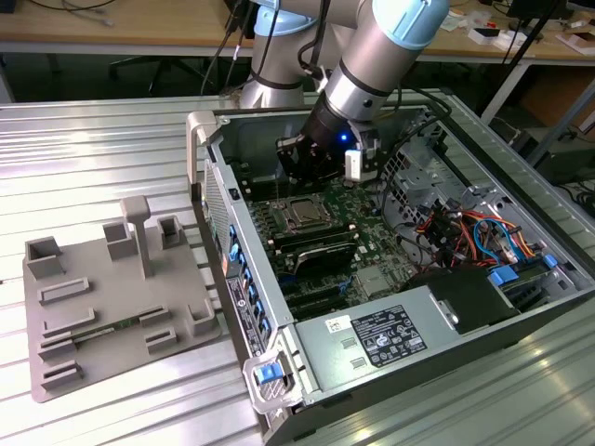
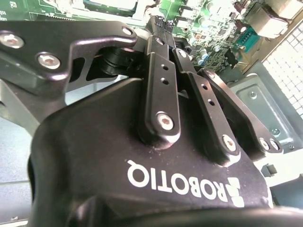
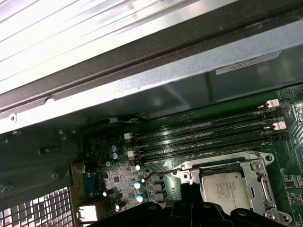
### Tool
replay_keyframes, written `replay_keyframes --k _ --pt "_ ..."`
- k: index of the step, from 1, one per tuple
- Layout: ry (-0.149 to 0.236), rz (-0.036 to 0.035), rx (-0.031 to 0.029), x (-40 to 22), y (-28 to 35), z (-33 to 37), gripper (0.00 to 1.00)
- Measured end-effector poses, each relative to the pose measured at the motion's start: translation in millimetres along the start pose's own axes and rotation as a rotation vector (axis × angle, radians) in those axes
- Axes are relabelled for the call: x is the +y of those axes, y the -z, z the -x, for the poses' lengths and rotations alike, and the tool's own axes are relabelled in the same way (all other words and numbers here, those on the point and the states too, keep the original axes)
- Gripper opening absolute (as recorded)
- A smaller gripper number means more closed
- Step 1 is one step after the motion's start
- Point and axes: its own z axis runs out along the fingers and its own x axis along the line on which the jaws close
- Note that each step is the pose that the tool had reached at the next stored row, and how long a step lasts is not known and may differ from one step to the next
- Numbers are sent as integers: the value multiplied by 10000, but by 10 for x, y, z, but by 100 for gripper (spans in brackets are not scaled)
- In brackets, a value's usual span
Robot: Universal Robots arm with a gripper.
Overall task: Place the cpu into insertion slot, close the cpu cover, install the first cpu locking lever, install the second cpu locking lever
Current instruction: 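Install the first cpu locking lever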
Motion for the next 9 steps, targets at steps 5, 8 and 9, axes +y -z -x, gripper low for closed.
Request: replay_keyframes --k 5,8,9 --pt "171 -35 10 0 0 0 11" --pt "252 -51 16 0 0 0 11" --pt "274 -56 17 0 0 0 11"
